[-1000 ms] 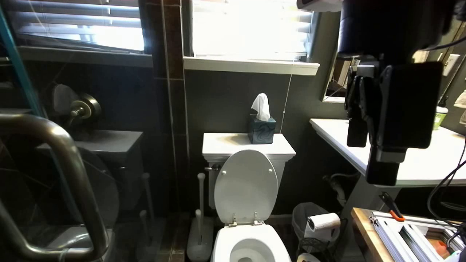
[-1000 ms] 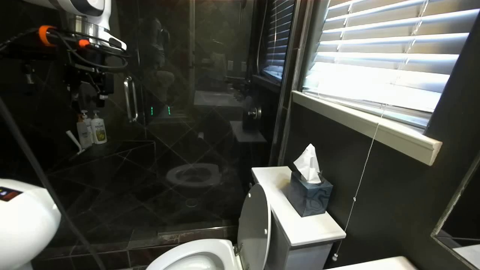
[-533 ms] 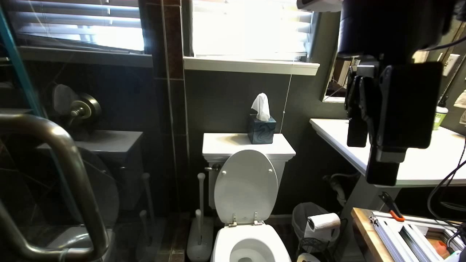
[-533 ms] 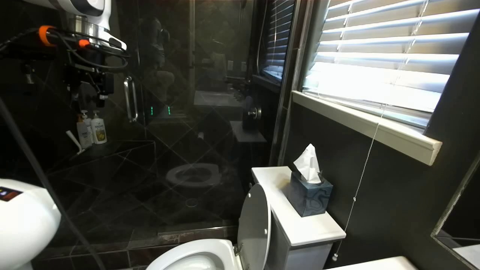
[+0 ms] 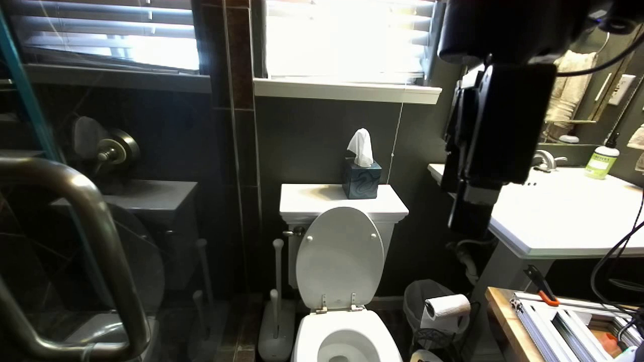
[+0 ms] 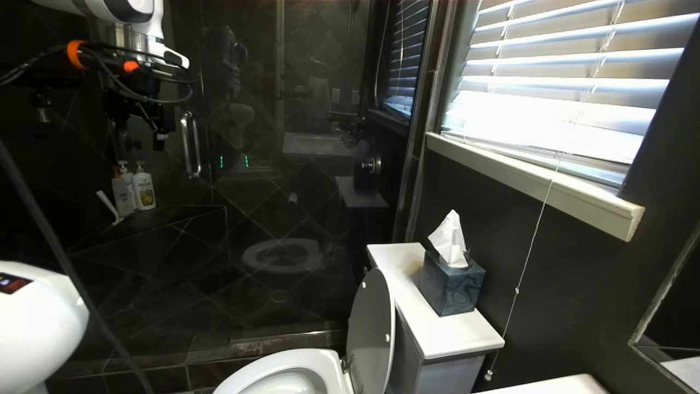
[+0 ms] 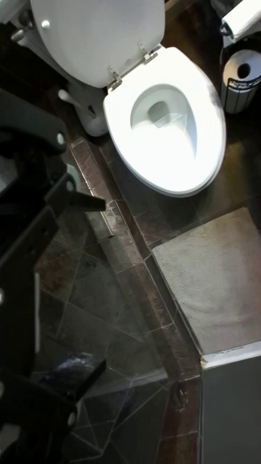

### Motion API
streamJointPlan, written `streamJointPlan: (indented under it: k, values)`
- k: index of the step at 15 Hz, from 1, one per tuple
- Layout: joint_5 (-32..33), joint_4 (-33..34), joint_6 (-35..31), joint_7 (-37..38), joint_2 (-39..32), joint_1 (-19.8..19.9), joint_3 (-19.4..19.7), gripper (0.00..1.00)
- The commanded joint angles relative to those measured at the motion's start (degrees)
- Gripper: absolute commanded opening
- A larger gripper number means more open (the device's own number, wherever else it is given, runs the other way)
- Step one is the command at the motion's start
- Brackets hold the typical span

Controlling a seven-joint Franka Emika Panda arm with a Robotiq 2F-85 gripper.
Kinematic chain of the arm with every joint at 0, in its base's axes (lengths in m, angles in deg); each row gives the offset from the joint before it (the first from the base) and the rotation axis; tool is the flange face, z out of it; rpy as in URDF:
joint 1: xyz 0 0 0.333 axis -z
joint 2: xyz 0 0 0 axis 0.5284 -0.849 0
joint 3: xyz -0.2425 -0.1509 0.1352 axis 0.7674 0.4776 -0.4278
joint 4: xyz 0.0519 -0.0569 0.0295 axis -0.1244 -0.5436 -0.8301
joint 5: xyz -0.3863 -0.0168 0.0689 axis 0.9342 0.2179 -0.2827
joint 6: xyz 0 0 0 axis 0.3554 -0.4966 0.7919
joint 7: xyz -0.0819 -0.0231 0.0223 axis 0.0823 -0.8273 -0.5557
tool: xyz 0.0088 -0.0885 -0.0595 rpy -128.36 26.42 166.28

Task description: Pull the glass shower door forward

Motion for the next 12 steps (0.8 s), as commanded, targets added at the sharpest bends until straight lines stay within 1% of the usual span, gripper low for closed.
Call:
streamJointPlan:
  k: [1,4,6,7,8,12]
  values:
    - [2.58,2.01,-2.09,0.32,-1.38,1.07,-0.47,1.0]
    - [4.51,4.13,-2.02,0.55,-2.32,1.78,-0.27,1.0]
    - [7.06,6.05,0.3,0.04,-3.09,2.23,-0.29,1.0]
    - [6.59,7.24,2.49,-1.13,-3.69,1.96,0.22,1.0]
    - [5.53,3.98,-0.74,-0.2,-1.84,1.67,0.15,1.0]
    - [5.58,4.1,-0.44,-0.26,-2.02,1.68,0.24,1.0]
